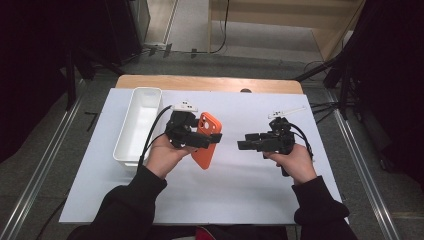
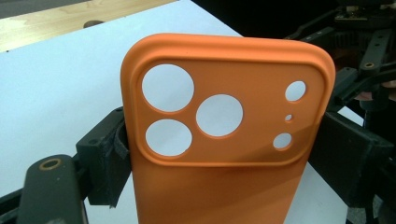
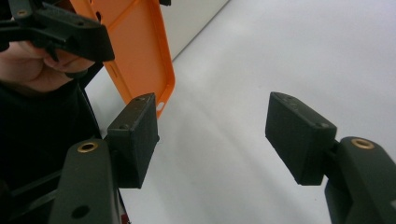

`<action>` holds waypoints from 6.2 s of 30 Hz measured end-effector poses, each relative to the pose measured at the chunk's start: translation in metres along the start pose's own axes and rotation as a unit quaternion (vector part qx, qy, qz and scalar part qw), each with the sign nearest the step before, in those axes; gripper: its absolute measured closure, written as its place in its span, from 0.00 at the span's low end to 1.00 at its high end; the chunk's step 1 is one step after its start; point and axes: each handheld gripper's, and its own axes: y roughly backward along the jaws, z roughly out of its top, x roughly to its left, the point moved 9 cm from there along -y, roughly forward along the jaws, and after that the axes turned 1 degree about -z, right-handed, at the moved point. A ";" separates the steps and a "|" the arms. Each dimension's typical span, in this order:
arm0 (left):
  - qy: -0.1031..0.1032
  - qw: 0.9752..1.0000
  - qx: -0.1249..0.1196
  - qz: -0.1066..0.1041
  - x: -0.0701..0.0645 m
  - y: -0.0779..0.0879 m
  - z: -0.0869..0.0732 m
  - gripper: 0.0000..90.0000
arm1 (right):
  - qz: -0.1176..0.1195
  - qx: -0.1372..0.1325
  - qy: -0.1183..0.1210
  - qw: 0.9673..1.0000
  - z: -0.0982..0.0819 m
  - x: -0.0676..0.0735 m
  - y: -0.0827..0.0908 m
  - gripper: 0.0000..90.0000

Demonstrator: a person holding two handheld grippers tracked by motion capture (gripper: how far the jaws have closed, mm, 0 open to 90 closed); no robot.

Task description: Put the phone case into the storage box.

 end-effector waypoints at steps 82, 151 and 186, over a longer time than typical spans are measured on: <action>0.012 1.000 0.008 0.003 0.019 0.052 0.014 0.17 | -0.010 0.002 0.044 0.999 -0.108 -0.005 0.007 0.34; 0.051 0.993 -0.033 0.102 0.078 0.128 0.019 0.17 | -0.013 -0.004 0.030 0.999 -0.107 -0.008 0.008 0.34; 0.101 0.972 -0.074 0.197 0.137 0.141 0.019 0.17 | -0.011 -0.007 0.028 1.000 -0.106 -0.007 0.006 0.34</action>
